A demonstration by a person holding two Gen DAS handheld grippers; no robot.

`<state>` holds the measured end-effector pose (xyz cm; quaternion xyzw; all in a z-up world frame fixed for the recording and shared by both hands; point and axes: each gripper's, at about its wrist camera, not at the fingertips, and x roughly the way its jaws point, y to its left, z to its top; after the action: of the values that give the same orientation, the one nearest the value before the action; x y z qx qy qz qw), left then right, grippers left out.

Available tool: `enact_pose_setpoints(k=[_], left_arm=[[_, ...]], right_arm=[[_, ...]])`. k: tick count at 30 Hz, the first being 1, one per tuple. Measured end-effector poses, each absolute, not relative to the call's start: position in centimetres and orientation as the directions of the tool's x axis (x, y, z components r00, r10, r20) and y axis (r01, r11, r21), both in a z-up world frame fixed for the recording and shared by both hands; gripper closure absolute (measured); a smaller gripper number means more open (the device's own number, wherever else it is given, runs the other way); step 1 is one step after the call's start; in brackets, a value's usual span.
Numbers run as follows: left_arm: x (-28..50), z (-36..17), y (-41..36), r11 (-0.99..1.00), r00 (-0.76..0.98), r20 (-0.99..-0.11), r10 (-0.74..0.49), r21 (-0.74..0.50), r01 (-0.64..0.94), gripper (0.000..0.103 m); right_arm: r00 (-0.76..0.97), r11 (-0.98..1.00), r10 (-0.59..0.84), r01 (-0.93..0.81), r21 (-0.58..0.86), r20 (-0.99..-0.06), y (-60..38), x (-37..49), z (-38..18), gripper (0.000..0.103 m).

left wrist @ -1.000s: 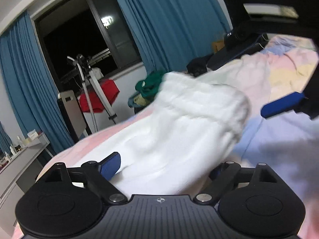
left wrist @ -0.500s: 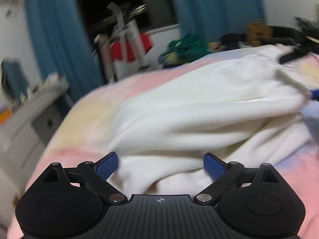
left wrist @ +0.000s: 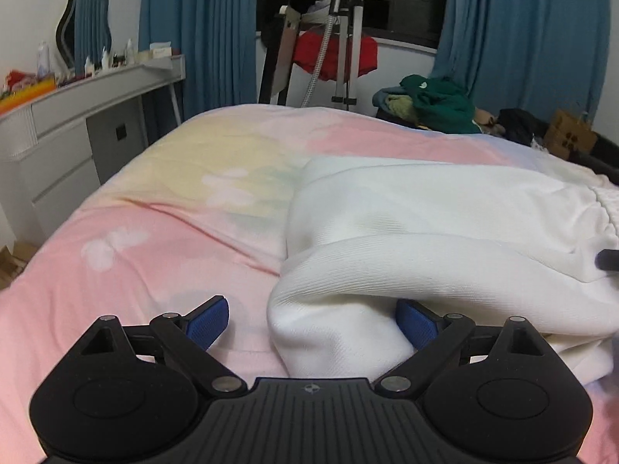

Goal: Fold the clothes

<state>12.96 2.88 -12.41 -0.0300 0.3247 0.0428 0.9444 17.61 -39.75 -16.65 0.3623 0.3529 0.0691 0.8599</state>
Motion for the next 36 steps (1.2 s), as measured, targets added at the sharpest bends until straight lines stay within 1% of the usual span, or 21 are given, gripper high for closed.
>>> enact_pose_setpoints(k=[1,3,6,8,9,12,16,18,19,20,21,24,28,29,31,33,36], left_arm=[[12.7,-12.4,2.9,0.995,0.787,-0.613,0.066,-0.021,-0.1,0.008],[12.8,-12.5,2.7,0.995,0.793,-0.603,0.083,0.011,-0.096,0.008],[12.9,-13.1,1.6,0.995,0.801,-0.591,0.099,0.043,-0.091,0.008],[12.9,-13.4,1.2,0.995,0.804,-0.585,0.104,0.053,-0.09,0.008],[12.6,-13.6,0.8,0.994,0.806,-0.582,0.108,0.057,-0.092,0.008],[12.0,-14.1,0.1,0.993,0.811,-0.573,0.118,0.071,-0.095,0.008],[11.7,-14.2,-0.3,0.991,0.818,-0.561,0.129,0.093,-0.092,0.008],[11.6,-14.2,-0.2,0.991,0.821,-0.557,0.126,0.099,-0.085,0.008],[11.5,-14.1,-0.2,0.991,0.822,-0.555,0.128,0.099,-0.088,0.008],[11.5,-14.1,-0.2,0.991,0.821,-0.556,0.129,0.095,-0.091,0.008],[11.5,-14.0,-0.1,0.992,0.82,-0.558,0.126,0.09,-0.09,0.008],[11.1,-13.5,0.2,0.994,0.829,-0.55,0.106,0.061,-0.087,0.008],[9.6,-12.8,0.8,0.994,0.853,-0.512,0.097,0.0,-0.113,0.008],[9.2,-12.7,1.1,0.992,0.856,-0.508,0.094,-0.021,-0.122,0.008],[9.3,-13.0,1.4,0.989,0.842,-0.53,0.1,-0.038,-0.142,0.007],[9.6,-13.3,1.6,0.987,0.828,-0.552,0.102,-0.045,-0.152,0.007],[9.6,-13.3,1.5,0.987,0.826,-0.554,0.103,-0.047,-0.155,0.006]], right_arm=[[0.74,0.731,0.372,0.138,0.668,-0.561,-39.6,17.6,-16.7,0.014],[0.756,0.722,0.383,0.113,0.682,-0.53,-39.5,17.4,-16.2,0.013],[0.82,0.664,0.407,0.037,0.747,-0.403,-40.0,16.7,-14.8,0.013],[0.851,0.601,0.436,-0.033,0.798,-0.293,-40.6,16.1,-14.4,0.013],[0.855,0.578,0.447,-0.053,0.814,-0.261,-40.8,15.9,-14.3,0.013],[0.839,0.616,0.438,-0.019,0.788,-0.322,-40.3,16.2,-14.8,0.013],[0.758,0.629,0.498,0.02,0.777,-0.422,-39.3,17.9,-17.1,0.015],[0.77,0.649,0.477,0.018,0.761,-0.425,-39.3,17.7,-16.7,0.023],[0.78,0.66,0.462,0.015,0.751,-0.421,-39.3,17.5,-16.4,0.025],[0.791,0.67,0.448,0.013,0.742,-0.418,-39.3,17.3,-16.1,0.034],[0.801,0.681,0.433,0.011,0.732,-0.414,-39.3,17.1,-15.8,0.052],[0.83,0.712,0.388,0.006,0.703,-0.401,-39.4,16.5,-14.9,0.063],[0.873,0.754,0.319,0.002,0.656,-0.37,-39.7,15.7,-13.7,0.064],[0.879,0.782,0.288,0.013,0.623,-0.38,-39.8,15.7,-13.8,0.064],[0.871,0.821,0.232,0.065,0.568,-0.434,-39.9,16.1,-14.7,0.064],[0.839,0.79,0.245,0.118,0.602,-0.486,-40.4,17.0,-16.4,0.063],[0.829,0.756,0.273,0.13,0.642,-0.489,-41.2,17.0,-17.1,0.059]])
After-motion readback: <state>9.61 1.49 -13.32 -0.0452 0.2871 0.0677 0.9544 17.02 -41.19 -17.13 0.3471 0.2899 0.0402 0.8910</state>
